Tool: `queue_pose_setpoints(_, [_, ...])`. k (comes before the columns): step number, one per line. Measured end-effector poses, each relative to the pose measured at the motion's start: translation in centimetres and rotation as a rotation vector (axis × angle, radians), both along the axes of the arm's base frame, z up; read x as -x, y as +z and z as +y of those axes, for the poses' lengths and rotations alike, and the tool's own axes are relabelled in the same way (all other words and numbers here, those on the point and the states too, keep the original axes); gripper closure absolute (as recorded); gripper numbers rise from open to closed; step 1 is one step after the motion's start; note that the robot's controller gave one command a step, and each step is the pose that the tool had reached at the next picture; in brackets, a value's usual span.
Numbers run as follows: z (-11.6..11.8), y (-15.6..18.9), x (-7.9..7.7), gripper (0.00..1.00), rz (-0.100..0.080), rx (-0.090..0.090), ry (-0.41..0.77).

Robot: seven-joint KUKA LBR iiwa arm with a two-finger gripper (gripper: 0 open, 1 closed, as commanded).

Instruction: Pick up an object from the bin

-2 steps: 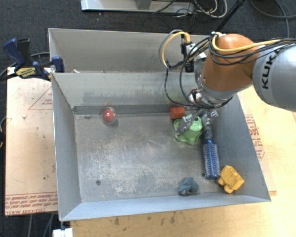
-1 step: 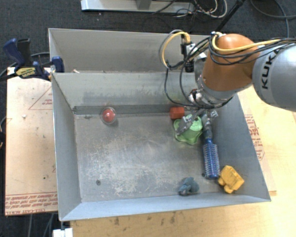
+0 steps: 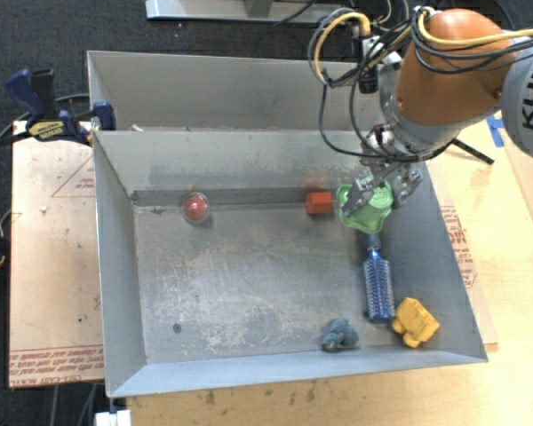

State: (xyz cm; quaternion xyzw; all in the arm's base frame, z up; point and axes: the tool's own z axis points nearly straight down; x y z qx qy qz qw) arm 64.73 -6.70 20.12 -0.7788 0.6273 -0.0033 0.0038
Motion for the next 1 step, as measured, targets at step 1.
queue_pose_setpoints(1, [1.21,6.39,-0.69,1.0,0.003,0.001,0.213])
